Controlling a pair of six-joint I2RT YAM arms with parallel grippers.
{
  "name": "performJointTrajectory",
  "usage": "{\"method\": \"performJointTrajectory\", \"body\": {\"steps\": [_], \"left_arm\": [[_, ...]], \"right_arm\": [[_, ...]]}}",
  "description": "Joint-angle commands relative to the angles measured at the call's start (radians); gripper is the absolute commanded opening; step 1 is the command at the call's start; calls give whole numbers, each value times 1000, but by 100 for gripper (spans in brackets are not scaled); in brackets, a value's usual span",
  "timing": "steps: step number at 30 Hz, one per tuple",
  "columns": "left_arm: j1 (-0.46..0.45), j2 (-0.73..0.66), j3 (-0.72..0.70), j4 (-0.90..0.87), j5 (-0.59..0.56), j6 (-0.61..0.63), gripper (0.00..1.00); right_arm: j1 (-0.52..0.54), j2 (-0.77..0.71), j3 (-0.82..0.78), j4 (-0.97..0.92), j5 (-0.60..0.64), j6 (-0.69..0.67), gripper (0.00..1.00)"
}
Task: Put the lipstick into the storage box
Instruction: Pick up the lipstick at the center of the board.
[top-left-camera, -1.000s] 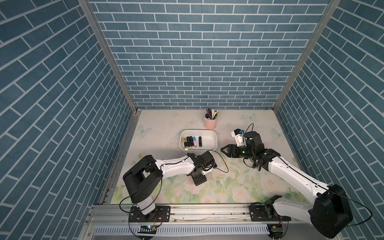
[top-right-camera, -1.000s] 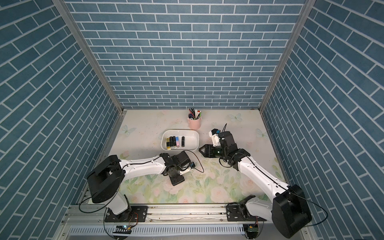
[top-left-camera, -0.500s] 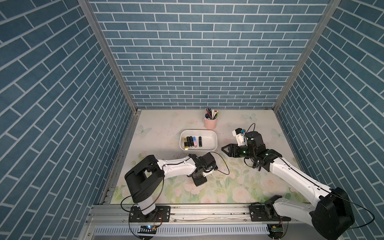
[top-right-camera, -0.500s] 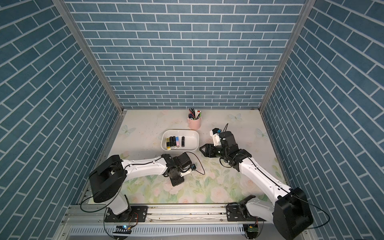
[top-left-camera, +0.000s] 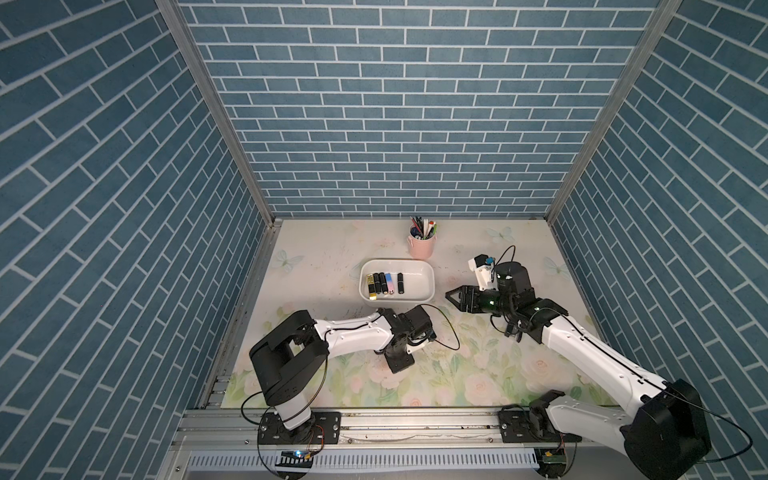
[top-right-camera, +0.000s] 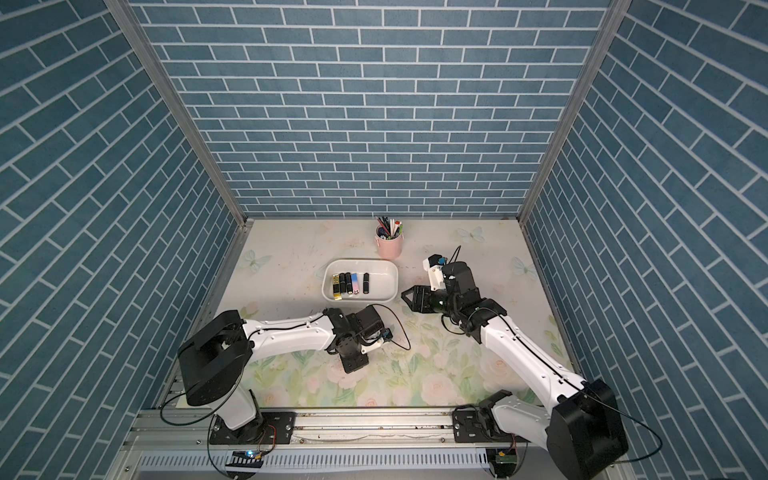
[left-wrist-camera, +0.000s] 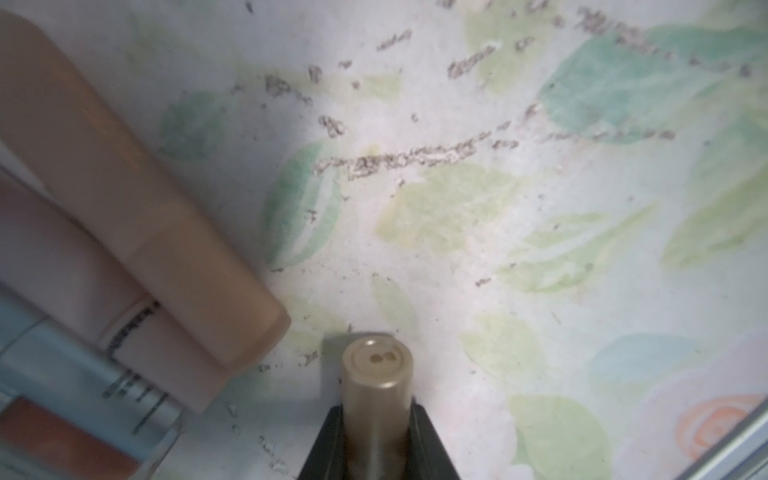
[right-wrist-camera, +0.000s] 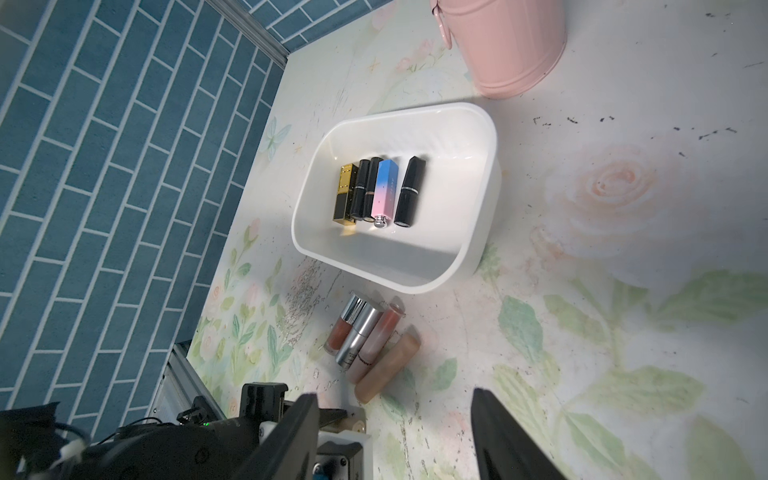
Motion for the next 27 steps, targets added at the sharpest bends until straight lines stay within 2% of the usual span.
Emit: {"method": "performJointTrajectory", "body": {"steps": [1,5,7,9,13,19,24,27], "left_arm": [[1,-88,43,-39,15,-7,4],[57,-191,82,-19,67,-26,4],[122,-249,112,31,145,-52,4],[201,-307,121,112,265,-100,5],[339,-383,100,353,576,-235,7],[370,-389,82,543,775,-354,6],[375,-407,46,641,831,-420,6],[377,-408,47,649,840,-428,6]], "right_arm": [[-23,-26,1,33,-30,14,63],[-44,-31,2,81,-86,33,63],[-50,-37,-4,146,-142,41,63],[-49,-47,-17,232,-206,62,63],[-49,-57,-31,405,-317,116,63],[-48,-58,-45,617,-426,218,64],[-30,-50,-46,724,-456,269,66],[-7,-40,-31,727,-454,268,67]]}}
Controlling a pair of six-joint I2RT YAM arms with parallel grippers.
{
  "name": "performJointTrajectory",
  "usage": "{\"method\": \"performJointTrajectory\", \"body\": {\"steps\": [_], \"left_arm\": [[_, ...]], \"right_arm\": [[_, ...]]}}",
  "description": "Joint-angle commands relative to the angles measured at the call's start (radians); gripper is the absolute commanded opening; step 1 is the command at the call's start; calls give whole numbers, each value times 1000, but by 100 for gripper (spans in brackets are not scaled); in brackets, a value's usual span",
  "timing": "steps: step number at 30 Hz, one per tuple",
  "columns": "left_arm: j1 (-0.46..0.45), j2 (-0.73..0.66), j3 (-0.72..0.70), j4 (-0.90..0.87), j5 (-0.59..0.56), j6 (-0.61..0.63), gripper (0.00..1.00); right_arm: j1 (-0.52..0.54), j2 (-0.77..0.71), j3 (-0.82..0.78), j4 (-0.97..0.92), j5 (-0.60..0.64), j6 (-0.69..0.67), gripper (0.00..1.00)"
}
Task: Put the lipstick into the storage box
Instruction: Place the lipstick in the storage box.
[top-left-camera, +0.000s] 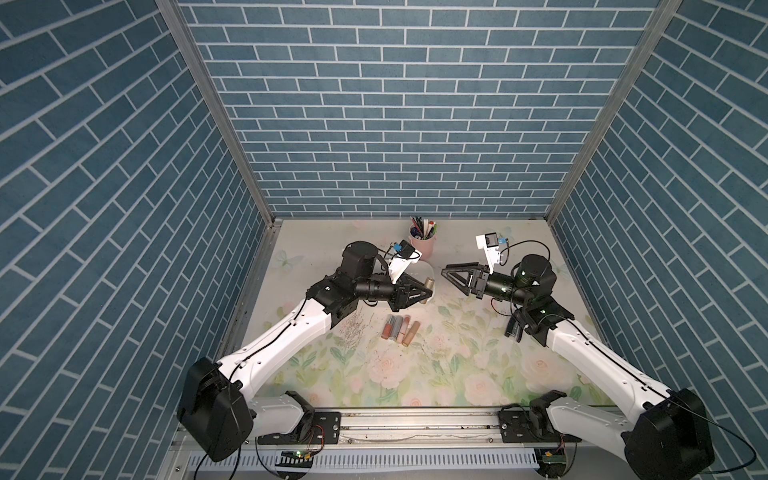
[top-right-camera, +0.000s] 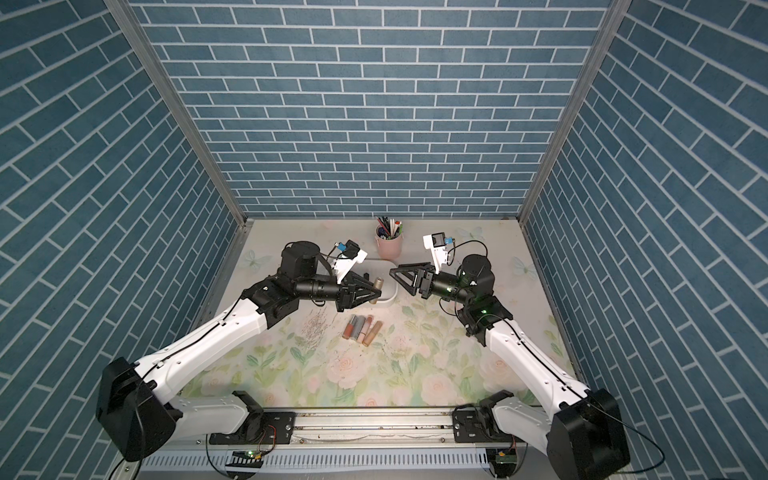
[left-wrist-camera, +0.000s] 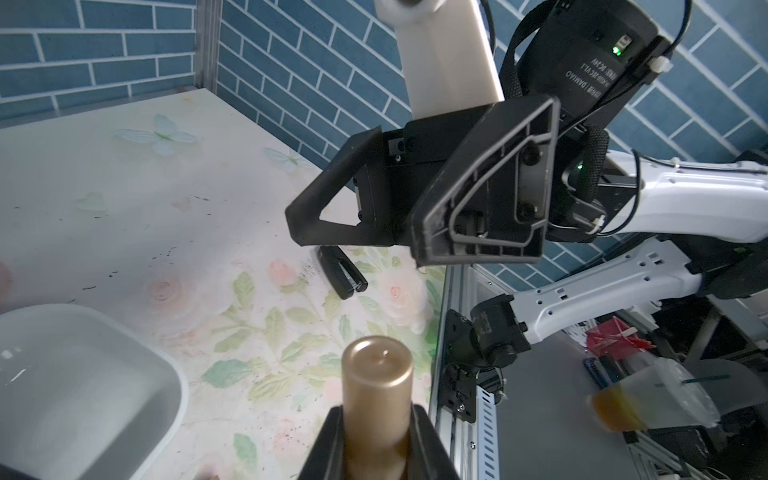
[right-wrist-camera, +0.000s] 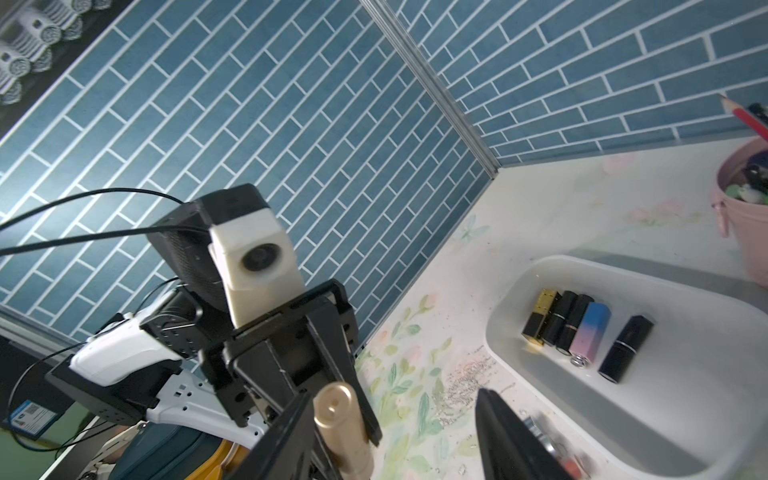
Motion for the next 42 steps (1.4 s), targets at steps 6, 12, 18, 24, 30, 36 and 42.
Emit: {"method": "performJointTrajectory", "body": {"steps": [6,12,18,24,30,36,42], "left_arm": [[8,-18,-4,67,64,-36,5],[8,-24,-9,60,62,-29,5],[8,-25,-9,55,59,-26,5],[8,-24,-9,50,58,-24,5],[8,-26,-6,46,50,-22,6],[11,-40,4,23,19,-1,44],[58,-81,19,-52,-27,36,100]], "right_arm": [[78,30,24,85,-37,20,66],[119,41,38,78,-23,2,65],[141,56,33,85,-24,-2,57],[146,54,28,88,-18,0,32],[150,52,26,92,-17,0,13],[150,52,37,50,17,-13,11],[138,90,106,-102,101,-62,11]]}}
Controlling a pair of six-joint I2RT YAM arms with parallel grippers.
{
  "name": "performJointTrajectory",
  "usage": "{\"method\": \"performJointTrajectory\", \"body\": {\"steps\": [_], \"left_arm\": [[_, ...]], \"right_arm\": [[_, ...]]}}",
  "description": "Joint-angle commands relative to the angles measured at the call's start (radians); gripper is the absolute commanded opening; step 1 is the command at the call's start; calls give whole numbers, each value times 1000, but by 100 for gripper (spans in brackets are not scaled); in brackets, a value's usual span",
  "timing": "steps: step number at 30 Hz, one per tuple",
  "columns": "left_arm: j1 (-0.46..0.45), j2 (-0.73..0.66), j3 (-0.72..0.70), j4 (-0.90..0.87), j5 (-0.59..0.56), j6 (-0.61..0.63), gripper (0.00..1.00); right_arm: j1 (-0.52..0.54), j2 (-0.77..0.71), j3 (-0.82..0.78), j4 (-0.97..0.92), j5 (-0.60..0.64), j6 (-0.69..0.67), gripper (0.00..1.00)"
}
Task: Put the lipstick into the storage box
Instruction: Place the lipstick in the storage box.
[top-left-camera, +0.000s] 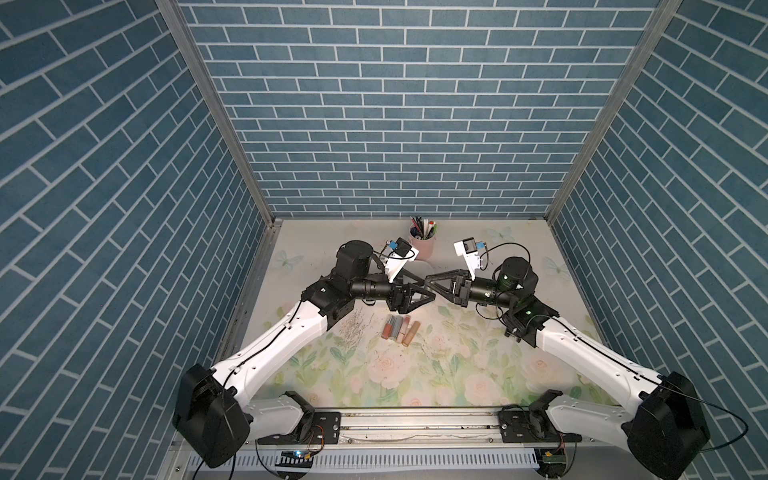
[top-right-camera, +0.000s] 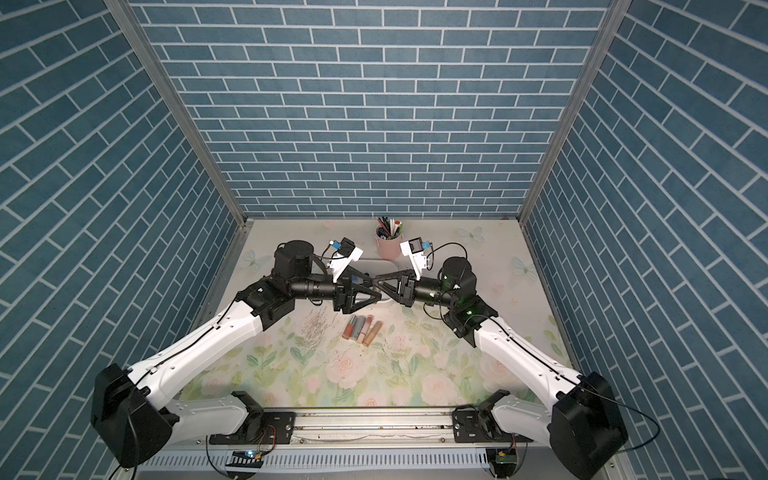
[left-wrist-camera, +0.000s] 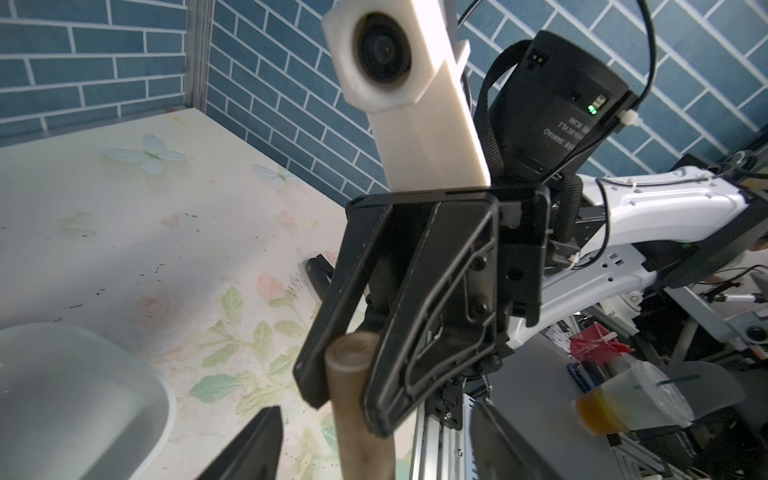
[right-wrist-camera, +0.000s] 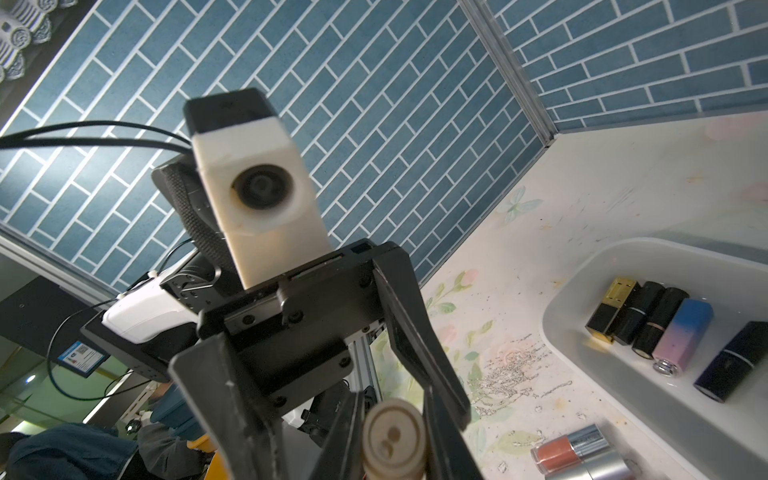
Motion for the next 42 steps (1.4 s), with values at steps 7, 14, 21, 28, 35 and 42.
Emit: {"method": "performJointTrajectory", "body": {"steps": [7,14,21,28,35,42], "left_arm": [[118,-161,2,-169,-254,63,100],[121,-285,-98,-221,-586,12,100],[125,-309,-194,-257,-766,-76,100],[128,-292,-287,-194,-765,-153,100],[130,-261,-330,-150,-718,-156,100],[133,-253,-352,-142,-699,-147,100]], "right_arm": [[-20,210,250,-365,192,-151,11],[-20,471,453,-511,281,-212,11],[-13,673,622,-608,346,-278,11],[12,813,735,-678,427,-333,11],[29,918,798,-696,479,-350,11],[35,1000,837,-695,504,-344,11]]}}
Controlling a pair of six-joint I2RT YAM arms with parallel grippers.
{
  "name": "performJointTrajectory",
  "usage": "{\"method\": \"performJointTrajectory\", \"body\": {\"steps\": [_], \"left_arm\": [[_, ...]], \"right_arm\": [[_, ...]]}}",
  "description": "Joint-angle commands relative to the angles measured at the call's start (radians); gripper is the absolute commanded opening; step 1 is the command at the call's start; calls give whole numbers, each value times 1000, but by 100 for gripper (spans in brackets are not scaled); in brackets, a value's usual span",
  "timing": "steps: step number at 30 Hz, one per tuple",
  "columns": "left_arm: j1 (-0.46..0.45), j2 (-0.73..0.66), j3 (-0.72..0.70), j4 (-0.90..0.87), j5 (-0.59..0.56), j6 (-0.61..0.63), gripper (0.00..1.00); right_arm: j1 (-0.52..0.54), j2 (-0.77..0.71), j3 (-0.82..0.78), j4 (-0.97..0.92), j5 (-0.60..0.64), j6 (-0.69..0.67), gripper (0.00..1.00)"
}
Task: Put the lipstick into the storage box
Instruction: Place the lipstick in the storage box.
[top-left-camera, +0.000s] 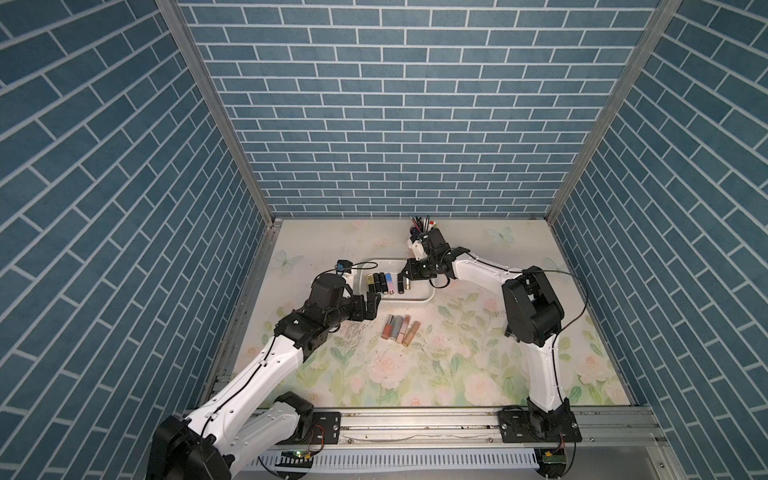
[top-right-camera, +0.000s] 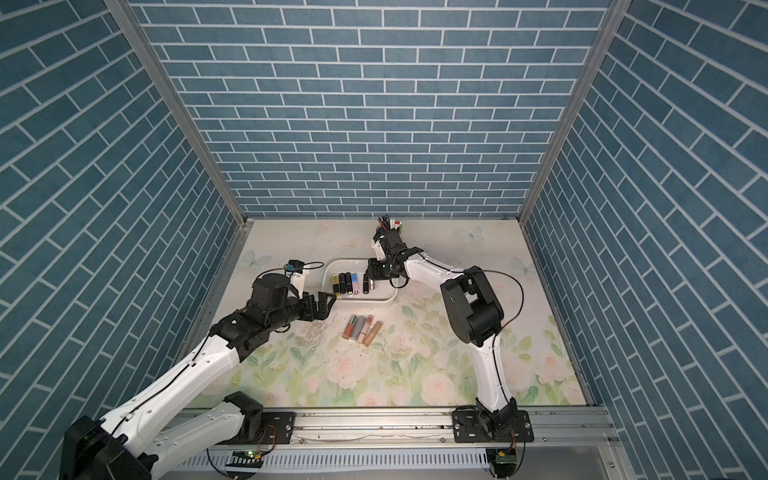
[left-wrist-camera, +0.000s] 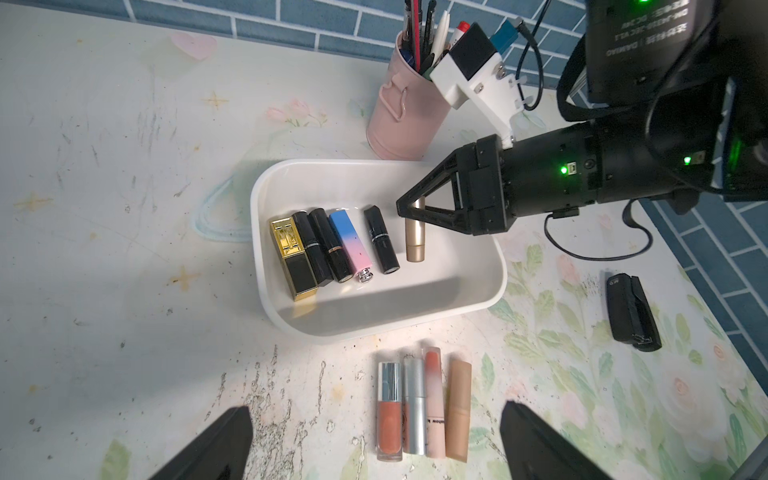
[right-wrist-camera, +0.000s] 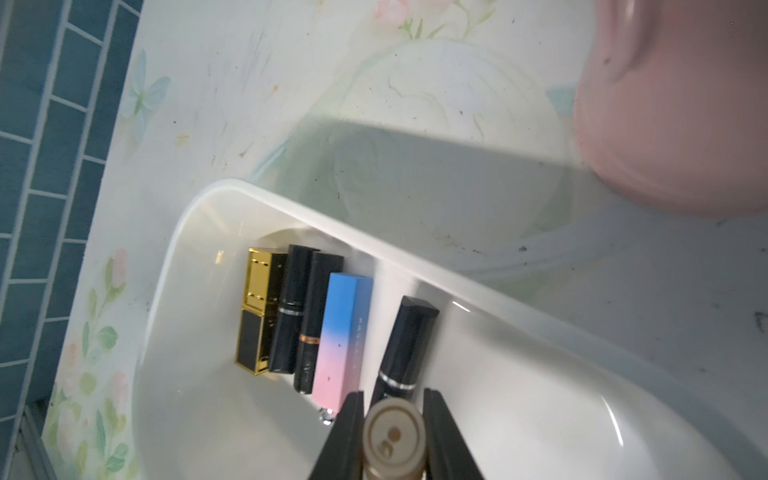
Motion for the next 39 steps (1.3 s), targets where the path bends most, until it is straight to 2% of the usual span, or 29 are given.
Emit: {"method": "performJointTrajectory", "body": {"steps": [1,7,21,24,31,39], "left_arm": [[9,1,-17,22,17,4,100],[9,2,-32,30,28,8,100],[10,6,-41,26,47,15,100],[9,3,-43,25,56,15,100],[10,-2,-51,22,79,15,100],[9,-8,-54,17,108,23,100]], "right_arm": [[6,40,41,-14,32,-27,11],[5,91,61,-6,53,-19,14],[5,128,86,30,12,27,38],[5,118,79,39,5,36,41],[8,58,45,72,-19,64,44],[28,-116,2,54,-5,72,46]]}}
